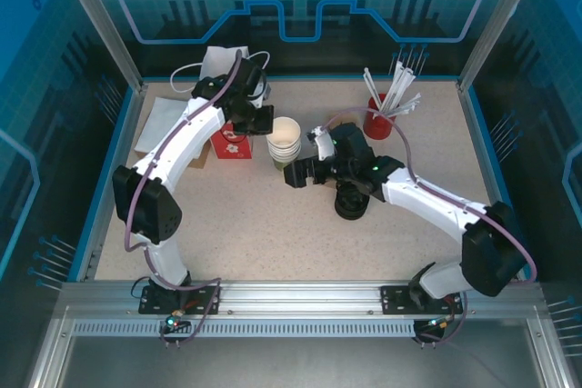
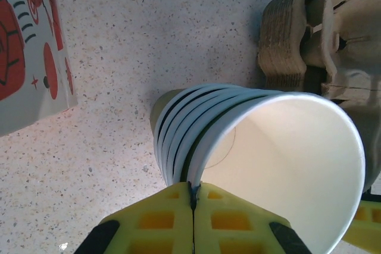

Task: Pack the takeout coffee

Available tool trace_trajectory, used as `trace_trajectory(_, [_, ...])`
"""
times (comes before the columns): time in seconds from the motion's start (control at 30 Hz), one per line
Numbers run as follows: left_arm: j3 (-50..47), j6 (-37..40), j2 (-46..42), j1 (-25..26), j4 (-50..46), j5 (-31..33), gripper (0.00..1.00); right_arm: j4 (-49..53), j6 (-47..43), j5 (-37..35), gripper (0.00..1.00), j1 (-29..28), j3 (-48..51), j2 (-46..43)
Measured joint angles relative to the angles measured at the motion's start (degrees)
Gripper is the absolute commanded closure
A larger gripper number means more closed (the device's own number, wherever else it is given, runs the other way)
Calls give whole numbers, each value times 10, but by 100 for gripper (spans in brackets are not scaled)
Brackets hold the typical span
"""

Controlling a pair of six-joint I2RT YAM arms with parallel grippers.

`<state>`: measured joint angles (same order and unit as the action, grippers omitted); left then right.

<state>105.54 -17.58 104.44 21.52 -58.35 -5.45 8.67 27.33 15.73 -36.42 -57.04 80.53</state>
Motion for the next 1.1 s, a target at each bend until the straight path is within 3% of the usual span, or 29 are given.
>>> trace_trajectory(0.37, [18,0,17,-17,-14,-32,94,77,-19,-3,0,40,0,-31])
trace_trajectory(0.57, [39,-3,36,-19,-24,-50,95,69,9,3,10,54,0,-19])
trace_trajectory(0.9, [86,-2,39,-19,-50,-56,95,46,46,20,9,92,-13,0])
trace_trajectory(1.1, [121,0,10,-19,-70,-50,94,77,35,1,8,116,-16,-34])
